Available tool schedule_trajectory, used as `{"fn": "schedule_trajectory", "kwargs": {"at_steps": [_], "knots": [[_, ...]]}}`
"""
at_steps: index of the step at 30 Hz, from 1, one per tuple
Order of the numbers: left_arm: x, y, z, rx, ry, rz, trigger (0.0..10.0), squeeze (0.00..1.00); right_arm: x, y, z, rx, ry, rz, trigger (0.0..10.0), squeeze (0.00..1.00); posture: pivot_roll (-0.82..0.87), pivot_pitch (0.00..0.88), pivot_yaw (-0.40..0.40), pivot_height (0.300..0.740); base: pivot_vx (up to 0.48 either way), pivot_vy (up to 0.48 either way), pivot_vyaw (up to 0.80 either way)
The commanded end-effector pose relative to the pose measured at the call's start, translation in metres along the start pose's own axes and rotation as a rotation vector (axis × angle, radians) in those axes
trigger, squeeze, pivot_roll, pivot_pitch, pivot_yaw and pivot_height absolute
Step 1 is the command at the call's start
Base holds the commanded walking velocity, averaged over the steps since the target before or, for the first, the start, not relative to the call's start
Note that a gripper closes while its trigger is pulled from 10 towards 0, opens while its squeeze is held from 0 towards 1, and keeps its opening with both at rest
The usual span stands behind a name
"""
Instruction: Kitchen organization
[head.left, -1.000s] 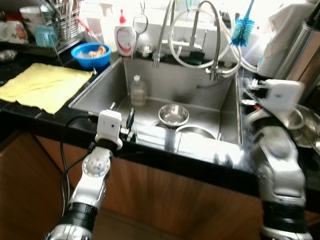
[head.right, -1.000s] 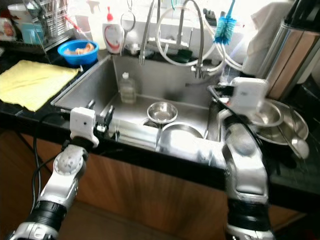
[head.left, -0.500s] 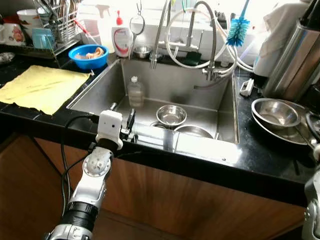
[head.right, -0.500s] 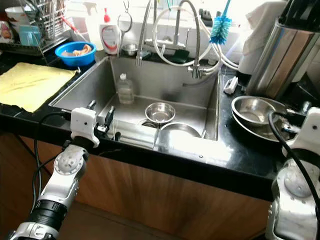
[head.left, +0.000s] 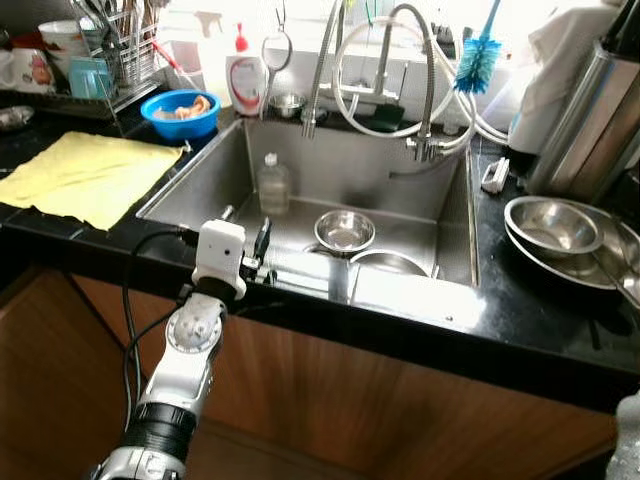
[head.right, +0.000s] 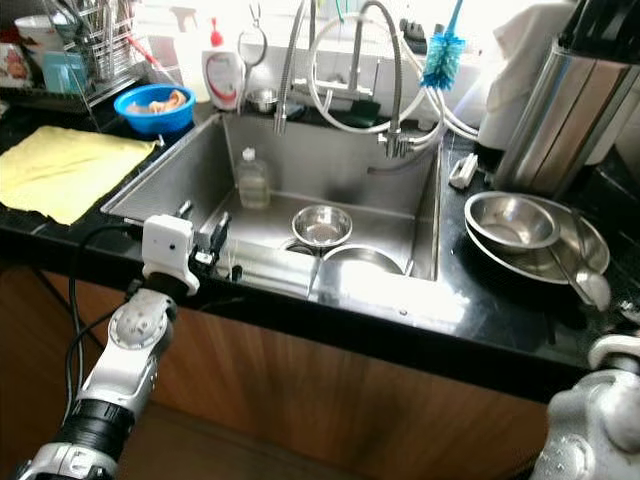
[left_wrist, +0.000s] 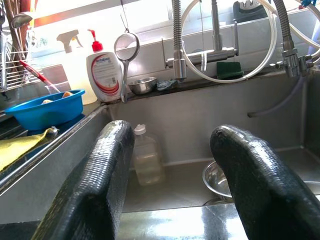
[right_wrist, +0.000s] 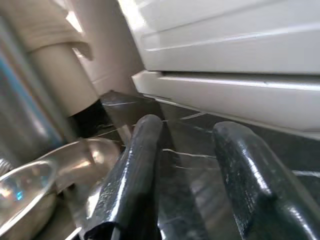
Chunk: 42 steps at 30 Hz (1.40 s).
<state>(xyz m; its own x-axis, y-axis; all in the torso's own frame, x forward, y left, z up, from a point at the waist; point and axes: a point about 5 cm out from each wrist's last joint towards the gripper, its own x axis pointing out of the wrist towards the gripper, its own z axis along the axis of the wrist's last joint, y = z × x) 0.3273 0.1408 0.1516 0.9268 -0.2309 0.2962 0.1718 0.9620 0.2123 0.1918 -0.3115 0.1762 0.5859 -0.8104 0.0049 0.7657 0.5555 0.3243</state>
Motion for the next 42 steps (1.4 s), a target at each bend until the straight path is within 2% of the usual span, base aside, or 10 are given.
{"fn": "schedule_trajectory", "kwargs": {"at_steps": [1, 12, 13, 14, 18, 19, 20, 24, 31, 42], "knots": [[0.002, 0.001, 0.001, 0.017, -0.003, -0.007, 10.0, 0.0, 0.004, -0.003, -0.001, 0.038, 0.025, -0.009, 10.0, 0.0, -0.01, 0.0, -0.016, 0.74, 0.0, 0.0, 0.0], [0.003, 0.0, 0.001, 0.015, -0.006, -0.005, 10.0, 0.0, 0.018, -0.001, 0.012, 0.114, 0.084, 0.189, 10.0, 0.0, -0.02, 0.0, -0.018, 0.74, 0.0, 0.0, 0.0], [0.003, 0.0, 0.001, 0.014, -0.006, -0.005, 10.0, 0.0, 0.018, 0.0, 0.013, 0.157, 0.098, 0.221, 10.0, 0.98, -0.02, 0.0, -0.019, 0.74, 0.0, 0.0, 0.0], [0.003, 0.0, 0.001, 0.013, -0.007, -0.005, 10.0, 0.0, 0.018, 0.001, 0.013, 0.178, 0.106, 0.237, 10.0, 1.0, -0.02, 0.0, -0.019, 0.74, 0.0, 0.0, 0.0], [0.002, 0.001, 0.001, 0.014, -0.004, -0.004, 10.0, 0.0, 0.018, 0.002, 0.014, 0.259, 0.15, 0.299, 10.0, 1.0, -0.02, 0.0, -0.02, 0.74, 0.0, 0.0, 0.0], [0.003, 0.001, 0.001, 0.015, -0.004, -0.003, 10.0, 0.0, 0.019, 0.002, 0.014, 0.263, 0.173, 0.327, 10.0, 0.42, -0.02, 0.0, -0.02, 0.74, 0.0, 0.0, 0.0], [0.003, 0.001, 0.001, 0.014, -0.004, -0.002, 10.0, 0.0, 0.02, 0.001, 0.014, 0.272, 0.178, 0.331, 10.0, 0.0, -0.02, 0.0, -0.022, 0.74, 0.0, 0.0, 0.0], [0.002, 0.001, 0.0, 0.014, -0.004, 0.0, 10.0, 0.0, 0.022, -0.006, 0.018, 0.321, 0.169, 0.32, 10.0, 0.0, -0.02, 0.0, -0.023, 0.74, 0.0, 0.0, 0.0], [0.003, 0.002, 0.001, 0.017, -0.008, -0.002, 10.0, 0.0, 0.021, -0.025, 0.003, 0.546, 0.227, 0.246, 10.0, 0.0, -0.02, 0.0, -0.022, 0.74, 0.0, 0.0, 0.0], [0.003, 0.003, 0.001, 0.021, -0.011, -0.002, 10.0, 0.0, 0.02, -0.027, -0.015, 0.623, 0.31, 0.228, 10.0, 0.0, -0.01, 0.0, -0.022, 0.74, 0.0, 0.0, 0.0]]}}
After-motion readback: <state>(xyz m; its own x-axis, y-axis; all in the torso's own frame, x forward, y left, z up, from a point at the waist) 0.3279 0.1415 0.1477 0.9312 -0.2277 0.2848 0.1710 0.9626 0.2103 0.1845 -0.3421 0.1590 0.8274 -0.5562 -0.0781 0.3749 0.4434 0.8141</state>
